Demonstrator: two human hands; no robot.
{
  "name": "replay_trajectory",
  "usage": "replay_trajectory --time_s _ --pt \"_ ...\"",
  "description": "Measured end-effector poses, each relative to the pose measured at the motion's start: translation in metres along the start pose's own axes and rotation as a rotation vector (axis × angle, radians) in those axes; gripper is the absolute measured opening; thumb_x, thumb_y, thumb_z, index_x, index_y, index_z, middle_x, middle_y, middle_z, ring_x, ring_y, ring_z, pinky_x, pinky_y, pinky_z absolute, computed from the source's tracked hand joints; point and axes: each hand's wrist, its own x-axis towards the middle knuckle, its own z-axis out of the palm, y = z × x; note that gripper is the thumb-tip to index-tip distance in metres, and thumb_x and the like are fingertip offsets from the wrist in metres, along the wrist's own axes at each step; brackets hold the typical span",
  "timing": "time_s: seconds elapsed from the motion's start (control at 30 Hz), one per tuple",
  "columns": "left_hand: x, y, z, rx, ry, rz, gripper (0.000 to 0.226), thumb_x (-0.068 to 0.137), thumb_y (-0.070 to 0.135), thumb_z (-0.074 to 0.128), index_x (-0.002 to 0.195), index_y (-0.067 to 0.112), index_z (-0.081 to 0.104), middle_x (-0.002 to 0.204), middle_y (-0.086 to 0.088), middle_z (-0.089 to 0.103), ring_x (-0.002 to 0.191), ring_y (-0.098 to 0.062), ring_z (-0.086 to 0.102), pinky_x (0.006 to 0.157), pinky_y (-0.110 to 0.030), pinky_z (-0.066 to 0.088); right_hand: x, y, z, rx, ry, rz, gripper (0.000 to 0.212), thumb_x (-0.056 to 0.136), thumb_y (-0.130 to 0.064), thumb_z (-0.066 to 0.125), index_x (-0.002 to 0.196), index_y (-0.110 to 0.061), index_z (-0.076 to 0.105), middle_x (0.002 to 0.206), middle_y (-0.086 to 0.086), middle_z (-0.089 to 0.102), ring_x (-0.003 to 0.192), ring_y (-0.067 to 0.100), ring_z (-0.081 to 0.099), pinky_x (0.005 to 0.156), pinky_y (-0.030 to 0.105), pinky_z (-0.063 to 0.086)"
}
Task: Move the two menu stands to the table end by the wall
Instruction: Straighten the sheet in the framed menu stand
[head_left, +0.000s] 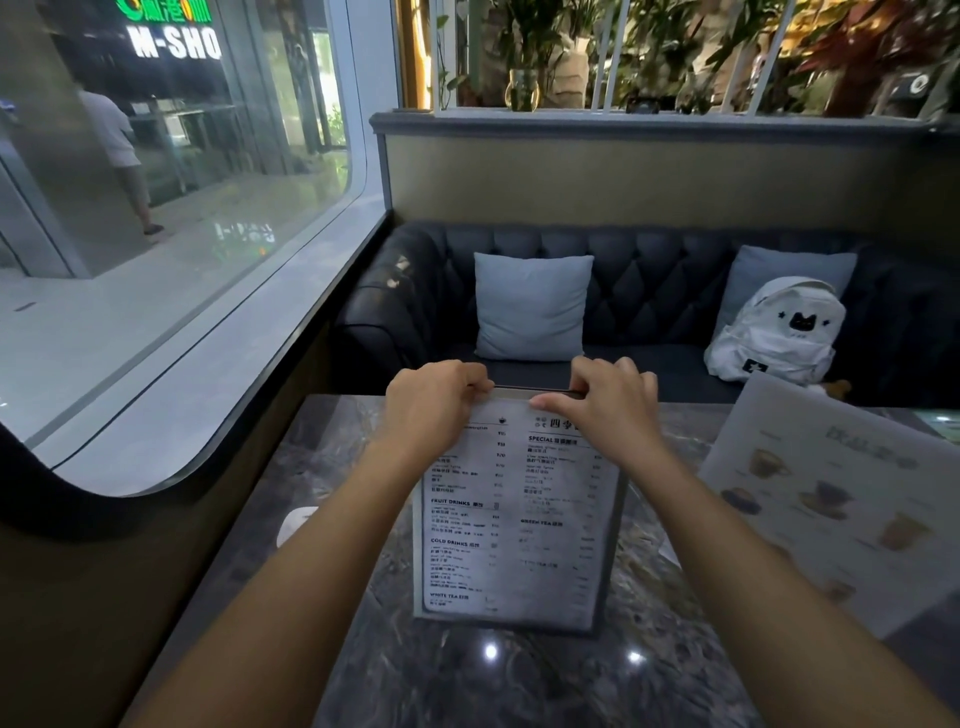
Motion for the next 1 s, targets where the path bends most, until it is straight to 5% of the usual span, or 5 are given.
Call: replay_trajectory --time_s 0.43,0.7,1.0 --pt "0.000 -0.003 -0.004 0.050 -0.093 0.169 0.010 0.087 0.023 0.051 0.094 0.021 0.057 0.096 -0.001 0.065 0.089 -0.025 0.058 0.069 -0.032 0.033 -0.002 -0.004 -0.005 -0.057 -0.035 0.031 0.050 0.066 -0.070 0.055 0.058 -0.027 0.032 0.065 -0.010 0.043 0.078 0.017 0.040 0.072 0.035 0.025" --pt "0.011 0.026 -0.003 0.013 -0.098 0.279 0.036 0.084 0.043 0.054 0.113 0.022 0.054 0.106 -0.003 0.064 0.097 -0.024 0.058 0.077 -0.036 0.043 -0.014 0.013 -0.023 -0.079 0.017 -0.006 0.051 0.078 -0.058 0.055 0.112 -0.020 0.050 0.107 0.001 0.058 0.103 0.019 0.049 0.084 0.034 0.026" --pt "0.036 0.111 0.021 -0.088 -0.162 0.445 0.040 0.086 0.046 0.052 0.118 0.024 0.051 0.111 -0.005 0.063 0.100 -0.024 0.057 0.080 -0.039 0.048 -0.042 0.060 -0.092 -0.247 0.144 0.091 0.053 0.081 -0.051 0.055 0.121 -0.017 0.048 0.118 0.006 0.058 0.110 0.024 0.050 0.090 0.038 0.032"
